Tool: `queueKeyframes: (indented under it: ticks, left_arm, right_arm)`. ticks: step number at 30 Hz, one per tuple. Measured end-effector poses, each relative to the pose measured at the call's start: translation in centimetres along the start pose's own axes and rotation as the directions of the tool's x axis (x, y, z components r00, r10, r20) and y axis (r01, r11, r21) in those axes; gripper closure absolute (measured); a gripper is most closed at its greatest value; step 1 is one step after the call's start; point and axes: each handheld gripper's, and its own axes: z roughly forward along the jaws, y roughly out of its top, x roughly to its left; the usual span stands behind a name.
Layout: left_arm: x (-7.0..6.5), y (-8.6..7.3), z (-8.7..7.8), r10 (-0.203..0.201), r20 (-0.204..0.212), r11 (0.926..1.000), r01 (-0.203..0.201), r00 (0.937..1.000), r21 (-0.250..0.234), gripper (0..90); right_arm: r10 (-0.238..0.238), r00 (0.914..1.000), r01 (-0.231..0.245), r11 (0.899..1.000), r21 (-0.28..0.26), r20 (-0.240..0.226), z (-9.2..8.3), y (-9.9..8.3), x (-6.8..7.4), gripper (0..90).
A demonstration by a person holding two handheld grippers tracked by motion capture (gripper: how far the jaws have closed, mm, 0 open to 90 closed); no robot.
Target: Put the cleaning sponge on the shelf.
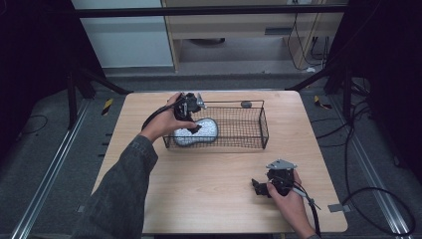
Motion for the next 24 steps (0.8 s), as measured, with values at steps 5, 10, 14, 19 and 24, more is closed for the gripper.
queueKeyframes:
  ticks: [5,10,14,19,24]
  left_arm:
    - [-0.4,0.0,-0.8,0.004,-0.007,1.0000,-0.004,1.0000,-0.006,3.4]
    - [-1.2,-0.1,-2.0,-0.014,-0.006,0.9993,0.013,0.9999,-0.035,3.6]
    - [-1.7,-0.3,-2.9,-0.043,-0.002,0.9974,0.043,0.9991,-0.057,3.6]
    - [-2.7,-0.3,-4.0,-0.083,-0.006,0.9931,0.082,0.9966,-0.084,3.7]
    - [-3.8,-0.6,-4.7,-0.138,-0.008,0.9844,0.136,0.9904,-0.111,3.6]
  right_arm:
    - [0.000,1.0000,0.000,1.000,0.000,0.000,0.0,0.0,0.0,0.6]
    - [0.005,1.0000,-0.005,1.000,0.002,-0.001,0.0,0.0,0.0,0.6]
    - [0.005,1.0000,-0.005,1.000,0.002,-0.001,0.0,0.0,0.0,0.6]
    - [0.004,1.0000,-0.004,1.000,0.001,0.000,0.0,0.0,0.0,0.6]
    - [0.006,1.0000,-0.006,1.000,0.001,-0.001,0.0,0.0,0.0,0.6]
